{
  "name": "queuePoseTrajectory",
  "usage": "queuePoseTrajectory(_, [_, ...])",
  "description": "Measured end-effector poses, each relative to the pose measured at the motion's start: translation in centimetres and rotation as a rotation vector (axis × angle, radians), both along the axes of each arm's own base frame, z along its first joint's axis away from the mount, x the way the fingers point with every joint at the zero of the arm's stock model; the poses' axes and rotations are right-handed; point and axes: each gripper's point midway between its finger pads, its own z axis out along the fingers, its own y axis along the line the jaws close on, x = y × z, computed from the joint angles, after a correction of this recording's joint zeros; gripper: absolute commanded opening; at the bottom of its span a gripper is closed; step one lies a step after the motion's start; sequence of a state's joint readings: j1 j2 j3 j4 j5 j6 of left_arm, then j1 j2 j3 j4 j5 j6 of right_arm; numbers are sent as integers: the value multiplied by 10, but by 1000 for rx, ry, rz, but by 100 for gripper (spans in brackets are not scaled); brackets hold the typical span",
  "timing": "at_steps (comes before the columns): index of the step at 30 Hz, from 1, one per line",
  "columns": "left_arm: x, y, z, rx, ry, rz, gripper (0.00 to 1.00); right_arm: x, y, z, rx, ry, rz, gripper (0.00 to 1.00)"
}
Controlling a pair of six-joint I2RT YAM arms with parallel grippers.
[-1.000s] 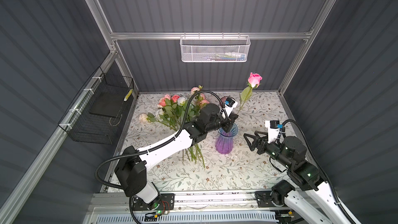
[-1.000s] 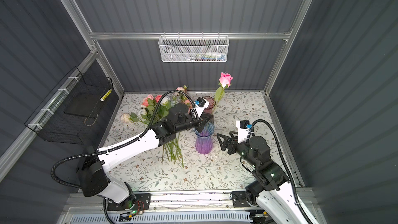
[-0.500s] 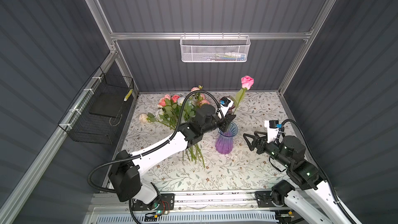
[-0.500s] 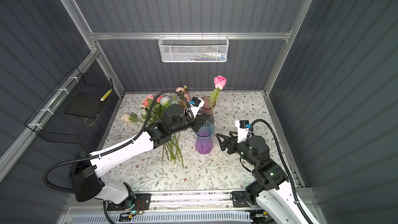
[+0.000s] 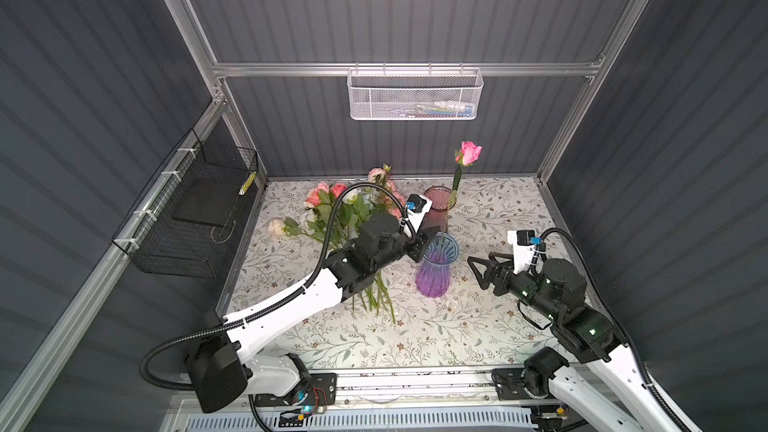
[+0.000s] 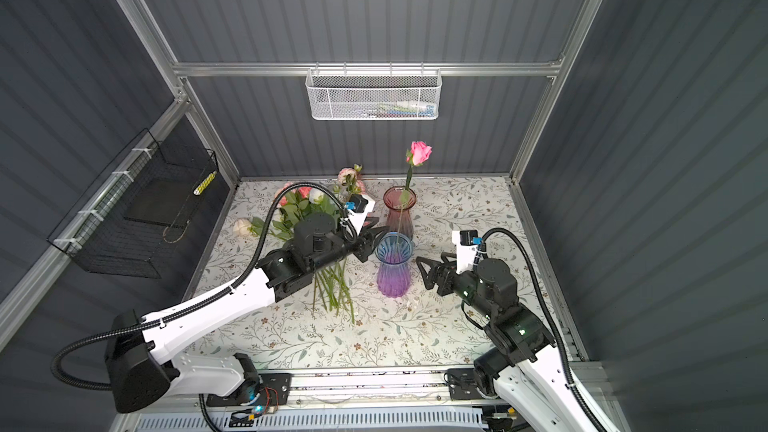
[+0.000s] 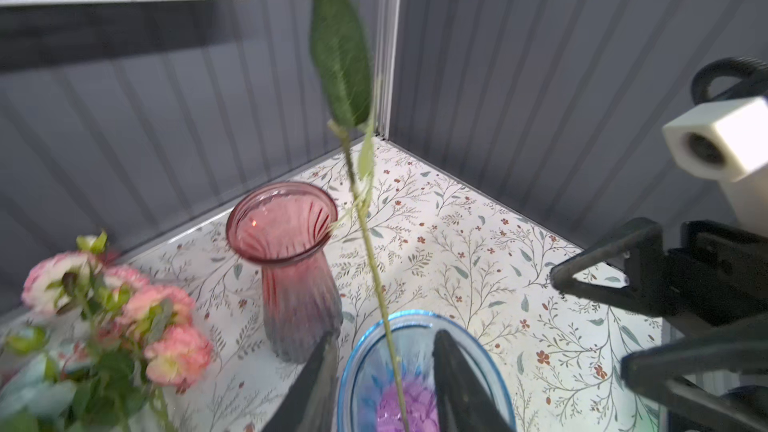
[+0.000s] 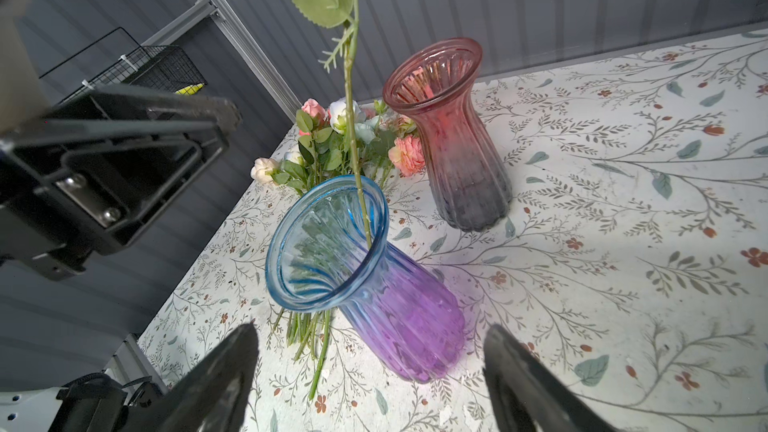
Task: Arrange the flowers into the vase
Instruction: 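Move the left gripper back to the rose bunch and grasp more stems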
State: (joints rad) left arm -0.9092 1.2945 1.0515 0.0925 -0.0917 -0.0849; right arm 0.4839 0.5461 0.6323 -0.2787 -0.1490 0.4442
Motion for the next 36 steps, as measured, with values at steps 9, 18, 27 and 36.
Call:
queuePoseTrajectory(9, [16, 110, -48, -3, 118, 492, 74, 0, -7, -3, 0, 21, -39, 71])
queuePoseTrajectory(18, [73, 216, -154, 7, 548, 835, 48, 14, -6, -28, -56, 104, -74, 52])
queuePoseTrajectory(27, [104, 212, -203, 50, 802, 800, 38, 18, -4, -36, -76, 129, -72, 42])
queuePoseTrajectory(36, [140, 209, -218, 99, 822, 813, 31, 22, -1, -40, -78, 138, -67, 41])
